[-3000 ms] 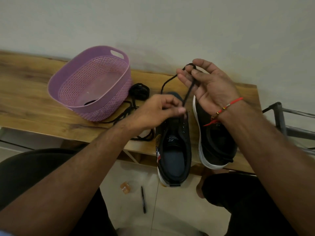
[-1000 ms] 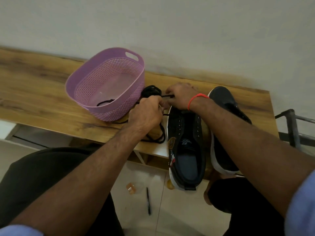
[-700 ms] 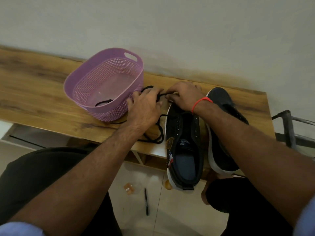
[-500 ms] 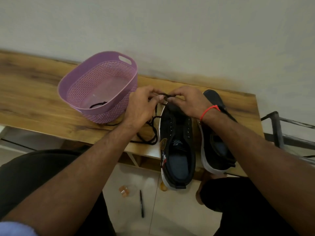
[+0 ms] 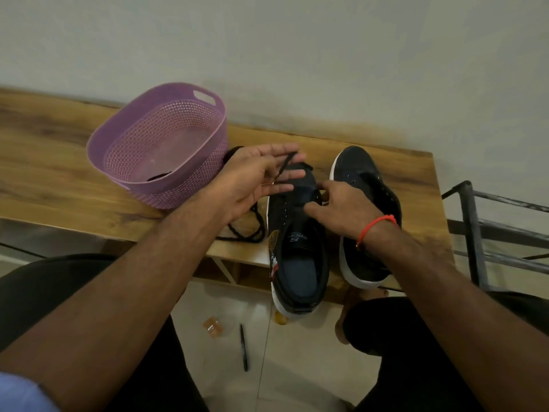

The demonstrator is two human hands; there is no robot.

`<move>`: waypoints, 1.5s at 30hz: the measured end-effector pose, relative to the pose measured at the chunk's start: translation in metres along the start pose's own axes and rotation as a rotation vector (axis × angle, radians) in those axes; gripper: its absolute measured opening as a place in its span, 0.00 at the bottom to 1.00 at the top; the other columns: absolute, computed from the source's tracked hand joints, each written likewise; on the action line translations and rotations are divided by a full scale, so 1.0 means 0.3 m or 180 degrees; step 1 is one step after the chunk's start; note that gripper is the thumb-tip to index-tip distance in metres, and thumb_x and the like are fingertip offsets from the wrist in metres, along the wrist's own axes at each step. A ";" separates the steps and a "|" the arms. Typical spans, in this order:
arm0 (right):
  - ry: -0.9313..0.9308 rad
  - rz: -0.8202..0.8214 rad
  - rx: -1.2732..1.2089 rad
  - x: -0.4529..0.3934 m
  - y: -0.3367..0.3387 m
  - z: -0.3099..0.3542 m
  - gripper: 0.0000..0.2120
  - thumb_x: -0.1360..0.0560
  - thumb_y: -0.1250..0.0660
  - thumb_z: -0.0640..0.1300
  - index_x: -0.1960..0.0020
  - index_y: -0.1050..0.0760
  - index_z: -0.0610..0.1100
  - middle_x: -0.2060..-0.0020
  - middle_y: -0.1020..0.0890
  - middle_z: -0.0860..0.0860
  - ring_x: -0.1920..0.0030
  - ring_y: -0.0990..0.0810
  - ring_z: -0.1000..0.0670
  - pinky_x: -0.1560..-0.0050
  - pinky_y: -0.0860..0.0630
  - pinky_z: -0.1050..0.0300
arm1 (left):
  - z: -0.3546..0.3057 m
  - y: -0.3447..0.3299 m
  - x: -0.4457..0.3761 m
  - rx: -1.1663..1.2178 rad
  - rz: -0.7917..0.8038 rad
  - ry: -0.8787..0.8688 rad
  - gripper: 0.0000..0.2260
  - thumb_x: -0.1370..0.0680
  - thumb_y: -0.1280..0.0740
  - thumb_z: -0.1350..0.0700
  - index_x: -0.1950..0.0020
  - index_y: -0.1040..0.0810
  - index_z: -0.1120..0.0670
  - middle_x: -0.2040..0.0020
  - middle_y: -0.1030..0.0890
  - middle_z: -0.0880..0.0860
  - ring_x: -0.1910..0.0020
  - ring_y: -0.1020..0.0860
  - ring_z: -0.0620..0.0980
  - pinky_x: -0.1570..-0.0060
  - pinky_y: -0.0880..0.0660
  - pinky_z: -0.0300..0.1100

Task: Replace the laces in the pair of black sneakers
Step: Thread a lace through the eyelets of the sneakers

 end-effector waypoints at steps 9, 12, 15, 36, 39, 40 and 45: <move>-0.0300 0.0025 -0.0843 -0.053 0.015 -0.053 0.21 0.23 0.33 0.43 0.31 0.25 0.43 0.41 0.18 0.48 0.41 0.20 0.49 0.35 0.25 0.49 | 0.055 0.010 -0.024 -0.1859 -0.0701 -0.0734 0.06 0.20 0.30 0.51 0.44 0.17 0.44 0.45 0.18 0.45 0.50 0.19 0.45 0.53 0.23 0.41; -0.0331 0.0023 -0.1098 -0.056 0.005 -0.050 0.18 0.22 0.34 0.40 0.33 0.24 0.43 0.45 0.16 0.48 0.44 0.19 0.50 0.37 0.23 0.50 | 0.058 0.007 -0.029 -0.1916 -0.0761 -0.0942 0.05 0.19 0.31 0.53 0.45 0.19 0.43 0.44 0.19 0.45 0.51 0.20 0.41 0.55 0.23 0.36; -0.0405 0.0032 -0.1414 -0.055 0.001 -0.053 0.16 0.22 0.35 0.38 0.34 0.22 0.42 0.48 0.16 0.46 0.47 0.17 0.48 0.40 0.20 0.49 | 0.050 -0.004 -0.024 -0.1732 -0.0666 -0.0974 0.10 0.18 0.33 0.57 0.37 0.20 0.50 0.49 0.15 0.46 0.57 0.20 0.35 0.64 0.27 0.28; -0.0418 0.0147 -0.2039 -0.030 0.006 -0.051 0.11 0.22 0.36 0.34 0.42 0.19 0.42 0.52 0.15 0.43 0.49 0.15 0.45 0.45 0.18 0.49 | 0.116 -0.034 -0.004 -0.4386 -0.0800 -0.0938 0.10 0.22 0.31 0.41 0.43 0.16 0.39 0.21 0.40 0.47 0.29 0.41 0.56 0.36 0.39 0.56; -0.0377 0.0197 -0.1996 -0.034 0.003 -0.052 0.10 0.22 0.35 0.35 0.45 0.18 0.44 0.52 0.14 0.44 0.49 0.15 0.47 0.43 0.19 0.48 | 0.118 -0.036 -0.004 -0.4333 -0.0777 -0.0941 0.10 0.22 0.31 0.40 0.43 0.16 0.39 0.21 0.40 0.46 0.29 0.41 0.56 0.36 0.40 0.55; -0.0365 0.0241 -0.1985 -0.036 0.000 -0.053 0.10 0.22 0.35 0.36 0.46 0.18 0.45 0.52 0.14 0.45 0.49 0.15 0.47 0.42 0.19 0.48 | 0.117 -0.037 -0.003 -0.4336 -0.0767 -0.0941 0.10 0.22 0.31 0.41 0.43 0.16 0.39 0.21 0.40 0.46 0.29 0.41 0.56 0.36 0.40 0.55; -0.0059 0.0167 -0.1404 -0.054 -0.002 -0.059 0.09 0.19 0.36 0.40 0.47 0.17 0.48 0.51 0.14 0.49 0.49 0.16 0.52 0.43 0.20 0.56 | 0.120 -0.039 -0.003 -0.4316 -0.0696 -0.0940 0.10 0.21 0.32 0.41 0.41 0.17 0.39 0.21 0.39 0.46 0.29 0.42 0.55 0.38 0.41 0.53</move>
Point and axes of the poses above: each hand's wrist, its own x-axis away from the middle knuckle, its own y-axis out of the back of the hand, z = x × y, the point moved 2 cm from there along -x, towards the middle knuckle
